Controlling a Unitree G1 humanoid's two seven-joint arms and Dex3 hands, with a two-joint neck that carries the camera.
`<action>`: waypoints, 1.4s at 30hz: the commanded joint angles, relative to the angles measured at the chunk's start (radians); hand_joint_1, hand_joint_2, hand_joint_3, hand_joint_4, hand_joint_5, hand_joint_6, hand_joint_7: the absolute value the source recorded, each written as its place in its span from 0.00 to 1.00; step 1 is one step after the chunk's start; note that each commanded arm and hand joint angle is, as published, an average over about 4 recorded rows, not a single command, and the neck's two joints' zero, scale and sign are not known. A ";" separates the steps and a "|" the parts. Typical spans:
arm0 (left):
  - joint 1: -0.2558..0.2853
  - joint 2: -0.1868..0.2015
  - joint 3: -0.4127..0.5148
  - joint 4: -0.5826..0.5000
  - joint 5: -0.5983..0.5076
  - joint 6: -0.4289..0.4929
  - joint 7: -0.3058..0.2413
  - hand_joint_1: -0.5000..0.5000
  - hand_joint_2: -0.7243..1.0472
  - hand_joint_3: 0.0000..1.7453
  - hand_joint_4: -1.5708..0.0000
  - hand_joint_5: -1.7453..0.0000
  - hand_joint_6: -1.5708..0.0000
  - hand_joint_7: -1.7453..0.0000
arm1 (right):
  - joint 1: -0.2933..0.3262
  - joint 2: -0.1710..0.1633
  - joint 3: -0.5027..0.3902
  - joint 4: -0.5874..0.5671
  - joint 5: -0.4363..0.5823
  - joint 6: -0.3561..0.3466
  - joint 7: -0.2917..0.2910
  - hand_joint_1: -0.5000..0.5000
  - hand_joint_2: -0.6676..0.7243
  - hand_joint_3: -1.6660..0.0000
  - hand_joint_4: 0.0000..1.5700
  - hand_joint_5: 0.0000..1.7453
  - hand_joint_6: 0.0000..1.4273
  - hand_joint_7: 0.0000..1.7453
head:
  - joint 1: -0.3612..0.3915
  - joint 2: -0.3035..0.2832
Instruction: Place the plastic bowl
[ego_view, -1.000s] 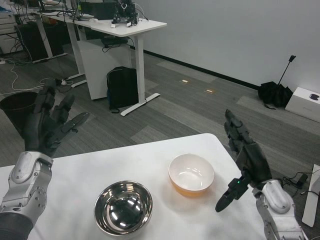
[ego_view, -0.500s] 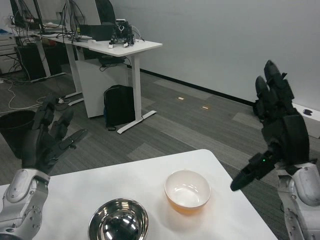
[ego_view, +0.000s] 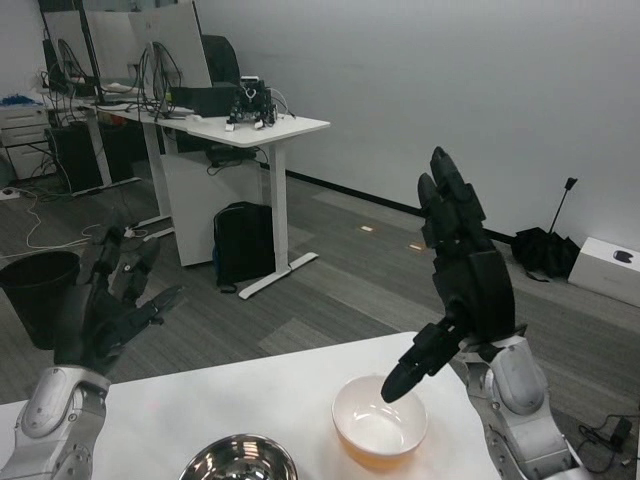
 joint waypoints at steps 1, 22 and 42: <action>0.013 0.003 0.015 -0.011 -0.004 -0.012 -0.003 0.00 0.80 0.00 0.57 0.78 1.00 1.00 | -0.041 0.007 0.026 0.040 -0.002 -0.039 -0.018 0.04 0.77 1.00 0.00 0.00 0.00 0.00 | 0.002 0.006; 0.017 0.075 0.082 -0.011 -0.036 -0.031 -0.003 0.00 0.75 0.00 0.55 0.76 1.00 1.00 | -0.142 0.060 0.084 0.147 -0.067 -0.043 -0.023 0.04 0.73 1.00 0.00 0.00 0.00 0.00 | 0.055 -0.006; 0.045 0.152 0.064 -0.013 -0.085 -0.060 -0.001 0.00 0.75 0.00 0.52 0.76 1.00 0.98 | -0.155 0.117 0.110 0.213 -0.110 -0.081 -0.023 0.04 0.68 1.00 0.00 0.00 0.00 0.00 | 0.100 -0.030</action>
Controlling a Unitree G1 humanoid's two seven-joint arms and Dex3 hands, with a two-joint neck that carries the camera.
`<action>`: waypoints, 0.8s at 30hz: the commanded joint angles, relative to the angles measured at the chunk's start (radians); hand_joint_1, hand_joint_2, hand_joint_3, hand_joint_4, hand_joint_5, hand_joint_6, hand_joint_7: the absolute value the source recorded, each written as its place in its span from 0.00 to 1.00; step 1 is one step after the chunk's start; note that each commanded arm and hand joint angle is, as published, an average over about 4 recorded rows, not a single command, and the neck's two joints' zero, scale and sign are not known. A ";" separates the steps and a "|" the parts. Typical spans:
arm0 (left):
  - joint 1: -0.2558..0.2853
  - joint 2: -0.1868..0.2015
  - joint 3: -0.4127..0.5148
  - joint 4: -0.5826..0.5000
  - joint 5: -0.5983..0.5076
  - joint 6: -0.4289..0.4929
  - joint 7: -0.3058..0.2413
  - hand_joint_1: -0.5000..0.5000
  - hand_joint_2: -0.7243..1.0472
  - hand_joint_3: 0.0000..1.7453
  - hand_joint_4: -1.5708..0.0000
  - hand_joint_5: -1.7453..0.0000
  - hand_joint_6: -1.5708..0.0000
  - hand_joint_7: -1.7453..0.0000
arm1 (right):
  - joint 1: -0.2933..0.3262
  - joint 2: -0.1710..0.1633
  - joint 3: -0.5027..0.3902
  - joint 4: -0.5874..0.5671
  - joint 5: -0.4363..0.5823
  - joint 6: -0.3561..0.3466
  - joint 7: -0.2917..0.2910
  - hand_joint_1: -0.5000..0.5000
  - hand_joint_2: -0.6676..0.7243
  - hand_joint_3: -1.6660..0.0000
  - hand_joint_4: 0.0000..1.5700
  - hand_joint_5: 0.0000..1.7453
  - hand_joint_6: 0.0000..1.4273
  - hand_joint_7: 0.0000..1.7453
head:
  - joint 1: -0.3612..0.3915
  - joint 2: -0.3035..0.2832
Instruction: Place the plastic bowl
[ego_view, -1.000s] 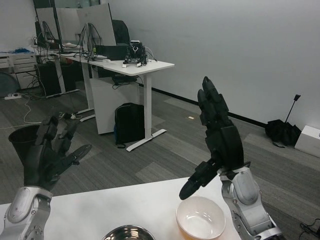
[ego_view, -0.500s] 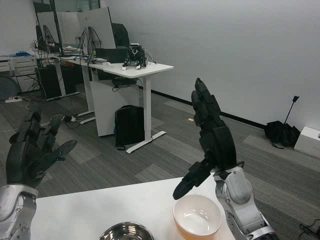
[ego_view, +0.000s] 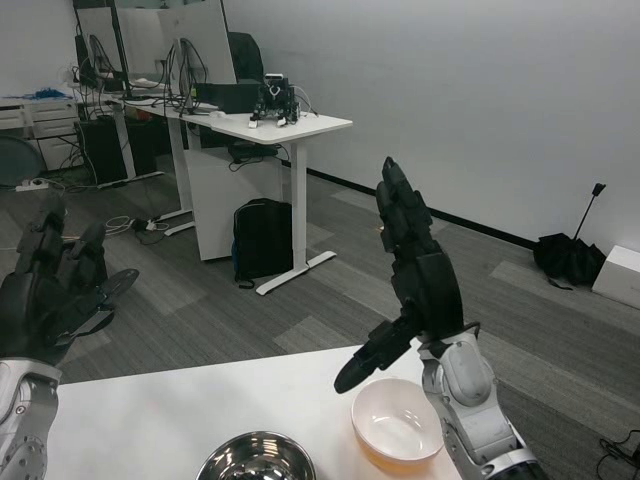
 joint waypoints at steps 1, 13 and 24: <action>0.019 0.023 -0.016 -0.008 -0.006 -0.022 0.000 0.00 0.75 0.00 0.52 0.76 1.00 0.98 | -0.024 0.009 0.003 0.023 -0.006 -0.028 -0.005 0.04 0.68 1.00 0.00 0.00 0.00 0.00 | 0.003 0.001; 0.019 0.034 -0.059 -0.010 -0.027 -0.023 -0.002 0.00 0.75 0.00 0.52 0.76 1.00 1.00 | -0.028 0.014 0.006 0.056 -0.003 -0.069 -0.013 0.03 0.67 1.00 0.00 0.00 0.00 0.00 | 0.005 -0.010; 0.019 0.012 -0.065 -0.013 -0.024 -0.024 0.000 0.00 0.76 0.00 0.55 0.76 1.00 1.00 | -0.028 -0.003 -0.001 0.067 0.013 -0.083 -0.019 0.04 0.64 1.00 0.00 0.00 0.00 0.00 | 0.010 -0.009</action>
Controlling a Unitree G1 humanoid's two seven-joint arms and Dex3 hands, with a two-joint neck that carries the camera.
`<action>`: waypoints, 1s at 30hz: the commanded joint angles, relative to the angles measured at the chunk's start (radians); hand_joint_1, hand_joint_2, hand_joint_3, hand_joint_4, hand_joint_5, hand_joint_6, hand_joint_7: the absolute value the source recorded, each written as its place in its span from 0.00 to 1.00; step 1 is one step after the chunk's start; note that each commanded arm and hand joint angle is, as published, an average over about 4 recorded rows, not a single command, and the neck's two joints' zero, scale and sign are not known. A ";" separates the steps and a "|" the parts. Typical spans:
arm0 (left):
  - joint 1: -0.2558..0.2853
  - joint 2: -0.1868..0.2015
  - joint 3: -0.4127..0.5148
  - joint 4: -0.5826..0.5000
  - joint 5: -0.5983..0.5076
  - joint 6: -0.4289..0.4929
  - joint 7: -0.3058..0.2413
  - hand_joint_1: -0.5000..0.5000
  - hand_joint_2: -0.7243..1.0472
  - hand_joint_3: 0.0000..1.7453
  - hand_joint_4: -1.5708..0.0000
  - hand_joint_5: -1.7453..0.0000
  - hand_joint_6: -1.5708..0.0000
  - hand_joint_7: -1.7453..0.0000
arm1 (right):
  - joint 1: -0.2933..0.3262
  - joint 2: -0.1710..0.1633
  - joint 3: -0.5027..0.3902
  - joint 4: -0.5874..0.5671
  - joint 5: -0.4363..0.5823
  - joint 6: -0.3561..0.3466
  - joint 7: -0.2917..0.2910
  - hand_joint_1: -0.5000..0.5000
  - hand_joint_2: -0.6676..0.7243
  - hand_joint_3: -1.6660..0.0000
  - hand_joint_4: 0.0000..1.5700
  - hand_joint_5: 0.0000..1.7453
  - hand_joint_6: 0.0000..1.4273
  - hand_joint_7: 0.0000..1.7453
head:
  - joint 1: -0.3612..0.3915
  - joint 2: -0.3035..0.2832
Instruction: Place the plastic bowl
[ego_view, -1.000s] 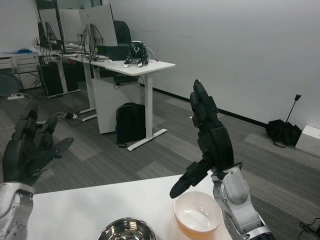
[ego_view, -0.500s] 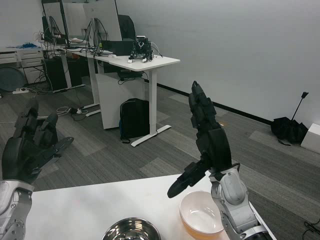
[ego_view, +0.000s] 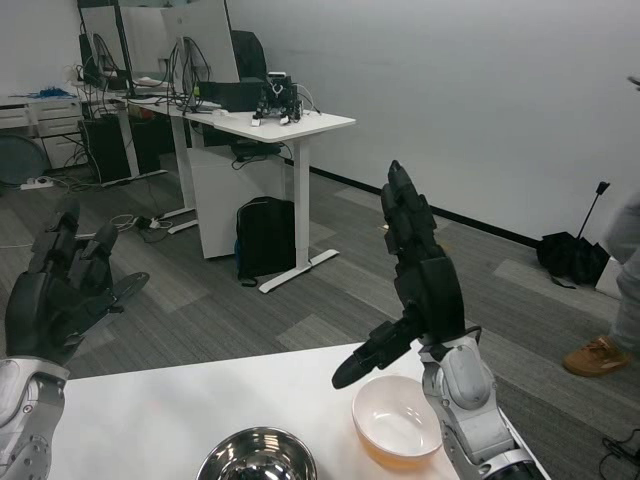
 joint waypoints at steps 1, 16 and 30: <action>0.013 -0.016 -0.001 -0.012 0.003 -0.013 -0.002 0.00 0.78 0.00 0.55 0.76 1.00 1.00 | -0.020 -0.017 -0.008 0.006 0.013 -0.017 -0.010 0.04 0.64 1.00 0.00 0.00 0.00 0.00 | 0.001 -0.001; -0.005 -0.097 0.009 -0.006 0.039 -0.008 0.001 0.00 0.80 0.00 0.60 0.76 1.00 1.00 | -0.021 -0.083 0.002 0.018 0.081 -0.006 -0.018 0.04 0.62 1.00 0.00 0.00 0.00 0.00 | -0.018 -0.013; 0.012 -0.118 -0.012 -0.045 0.045 0.004 0.002 0.00 0.76 0.01 0.61 0.76 1.00 0.98 | 0.065 -0.090 -0.021 -0.078 0.121 0.024 -0.025 0.04 0.59 1.00 0.00 0.00 0.00 0.00 | -0.042 -0.015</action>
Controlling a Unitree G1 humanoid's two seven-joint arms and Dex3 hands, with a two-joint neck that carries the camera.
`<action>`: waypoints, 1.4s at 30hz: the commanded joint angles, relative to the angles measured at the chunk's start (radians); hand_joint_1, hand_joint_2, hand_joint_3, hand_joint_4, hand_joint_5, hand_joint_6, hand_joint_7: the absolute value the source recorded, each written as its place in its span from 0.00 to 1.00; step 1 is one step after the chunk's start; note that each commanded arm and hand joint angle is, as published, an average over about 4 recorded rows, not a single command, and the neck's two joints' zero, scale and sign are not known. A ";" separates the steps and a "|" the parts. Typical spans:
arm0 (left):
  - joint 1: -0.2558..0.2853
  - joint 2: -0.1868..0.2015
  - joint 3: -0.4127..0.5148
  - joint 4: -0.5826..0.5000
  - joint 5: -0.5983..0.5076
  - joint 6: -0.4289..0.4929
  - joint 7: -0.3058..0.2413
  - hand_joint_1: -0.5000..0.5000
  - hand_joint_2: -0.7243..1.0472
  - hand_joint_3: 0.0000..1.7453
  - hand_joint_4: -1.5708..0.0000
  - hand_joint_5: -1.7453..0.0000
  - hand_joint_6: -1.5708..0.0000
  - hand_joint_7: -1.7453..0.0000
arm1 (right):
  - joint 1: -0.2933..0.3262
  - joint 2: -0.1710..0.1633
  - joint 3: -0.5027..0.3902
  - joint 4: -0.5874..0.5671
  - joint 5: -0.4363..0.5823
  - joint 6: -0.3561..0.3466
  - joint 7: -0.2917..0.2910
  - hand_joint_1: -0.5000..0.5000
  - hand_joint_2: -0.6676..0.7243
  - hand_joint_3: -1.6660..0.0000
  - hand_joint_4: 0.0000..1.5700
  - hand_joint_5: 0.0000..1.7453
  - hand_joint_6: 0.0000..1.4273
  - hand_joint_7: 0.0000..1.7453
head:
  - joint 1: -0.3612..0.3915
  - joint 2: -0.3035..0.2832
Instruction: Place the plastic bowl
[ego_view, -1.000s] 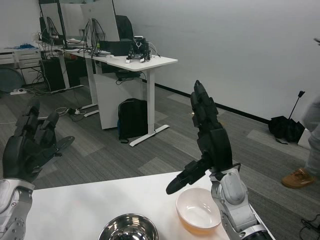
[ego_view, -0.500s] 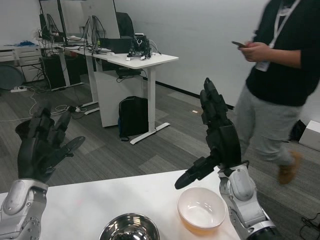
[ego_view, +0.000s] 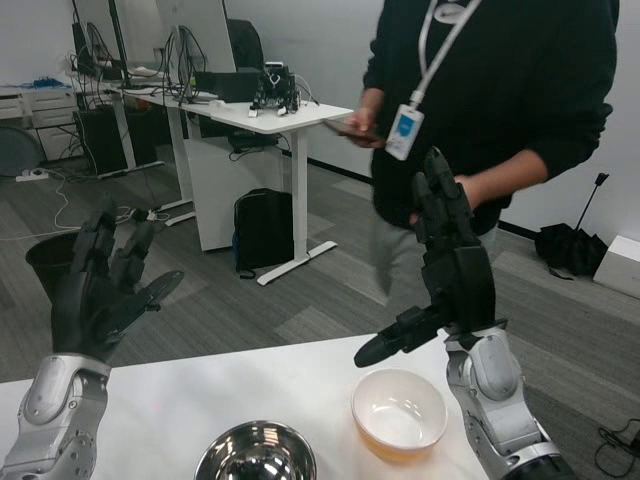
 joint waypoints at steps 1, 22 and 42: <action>0.017 -0.002 -0.004 -0.030 0.003 0.007 0.001 0.00 0.75 0.01 0.62 0.76 1.00 0.98 | 0.034 -0.003 -0.020 -0.036 0.008 0.010 -0.005 0.04 0.59 1.00 0.00 0.00 0.00 0.00 | -0.002 0.002; 0.041 -0.024 0.004 -0.077 0.003 0.017 0.001 0.00 0.80 0.00 0.62 0.76 1.00 1.00 | 0.074 -0.017 -0.027 -0.088 0.033 0.022 -0.005 0.04 0.56 1.00 0.00 0.00 0.00 0.00 | -0.038 0.020; 0.016 -0.026 0.011 -0.037 0.002 0.017 0.002 0.00 0.80 0.01 0.62 0.76 1.00 1.00 | 0.058 -0.016 -0.024 -0.071 0.033 0.035 -0.003 0.39 0.27 0.82 0.87 0.90 0.57 0.92 | -0.076 0.011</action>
